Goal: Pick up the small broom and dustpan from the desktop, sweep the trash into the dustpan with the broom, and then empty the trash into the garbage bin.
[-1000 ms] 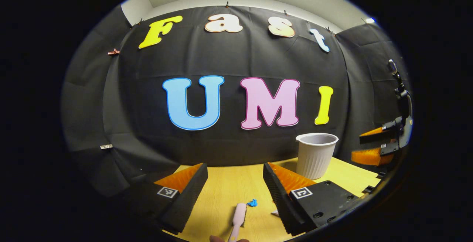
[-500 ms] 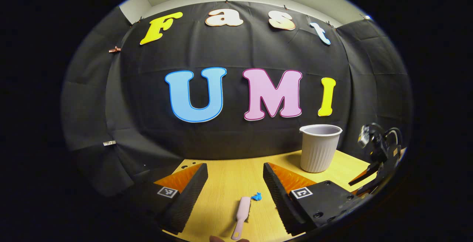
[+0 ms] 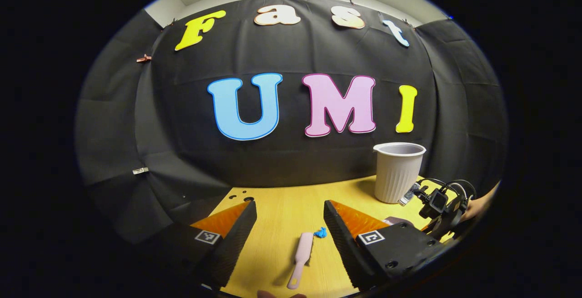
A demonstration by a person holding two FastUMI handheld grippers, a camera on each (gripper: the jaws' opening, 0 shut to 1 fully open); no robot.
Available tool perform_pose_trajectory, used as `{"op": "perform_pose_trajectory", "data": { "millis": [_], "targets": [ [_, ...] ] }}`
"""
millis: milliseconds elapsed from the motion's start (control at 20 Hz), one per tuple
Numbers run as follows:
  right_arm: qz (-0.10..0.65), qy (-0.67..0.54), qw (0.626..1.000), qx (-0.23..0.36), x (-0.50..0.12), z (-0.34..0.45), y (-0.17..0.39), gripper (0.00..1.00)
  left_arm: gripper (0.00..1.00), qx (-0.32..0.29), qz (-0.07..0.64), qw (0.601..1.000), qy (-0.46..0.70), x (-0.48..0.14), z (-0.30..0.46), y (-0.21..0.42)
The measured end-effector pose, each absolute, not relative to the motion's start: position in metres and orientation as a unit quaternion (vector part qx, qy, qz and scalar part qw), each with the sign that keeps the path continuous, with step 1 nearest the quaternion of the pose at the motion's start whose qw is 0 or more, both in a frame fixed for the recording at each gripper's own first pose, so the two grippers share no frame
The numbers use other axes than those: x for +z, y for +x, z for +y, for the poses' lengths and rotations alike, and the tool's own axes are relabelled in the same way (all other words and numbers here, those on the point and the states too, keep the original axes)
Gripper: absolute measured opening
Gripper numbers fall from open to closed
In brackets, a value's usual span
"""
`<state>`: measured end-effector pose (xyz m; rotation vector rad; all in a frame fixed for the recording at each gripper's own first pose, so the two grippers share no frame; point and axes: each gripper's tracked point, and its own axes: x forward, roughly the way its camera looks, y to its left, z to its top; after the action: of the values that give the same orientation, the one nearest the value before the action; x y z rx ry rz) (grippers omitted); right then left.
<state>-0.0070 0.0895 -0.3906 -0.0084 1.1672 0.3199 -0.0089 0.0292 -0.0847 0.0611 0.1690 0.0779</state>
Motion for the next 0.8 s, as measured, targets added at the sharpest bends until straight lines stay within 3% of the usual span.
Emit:
{"op": "perform_pose_trajectory", "data": {
  "millis": [150,400,450,500,550,700,750,800],
  "targets": [
    [0.562,-0.001,0.814,0.147,-0.403,0.093,-0.004,0.7,0.94,0.044,0.091,0.994,0.036,-0.092,0.033,-0.011],
    [0.552,0.002,0.818,0.16,-0.402,0.096,0.004,0.32,0.94,0.056,0.107,0.992,0.03,-0.108,0.037,-0.007],
    [0.553,0.001,0.817,0.162,-0.402,0.096,0.003,0.39,0.94,0.058,0.109,0.992,0.029,-0.108,0.037,-0.005],
    [0.553,0.0,0.816,0.167,-0.4,0.096,0.003,0.32,0.94,0.06,0.111,0.992,0.029,-0.113,0.037,-0.003],
    [0.55,0.0,0.818,0.17,-0.4,0.095,0.004,0.37,0.94,0.063,0.114,0.991,0.028,-0.115,0.038,0.0],
    [0.535,0.001,0.826,0.178,-0.393,0.095,0.007,0.35,0.94,0.08,0.121,0.989,0.026,-0.121,0.043,0.008],
    [0.53,0.003,0.828,0.183,-0.386,0.094,0.006,0.29,0.94,0.087,0.126,0.988,0.027,-0.126,0.045,0.011],
    [0.526,0.004,0.83,0.186,-0.38,0.091,0.009,0.35,0.94,0.093,0.129,0.987,0.027,-0.128,0.048,0.013]
  ]
}}
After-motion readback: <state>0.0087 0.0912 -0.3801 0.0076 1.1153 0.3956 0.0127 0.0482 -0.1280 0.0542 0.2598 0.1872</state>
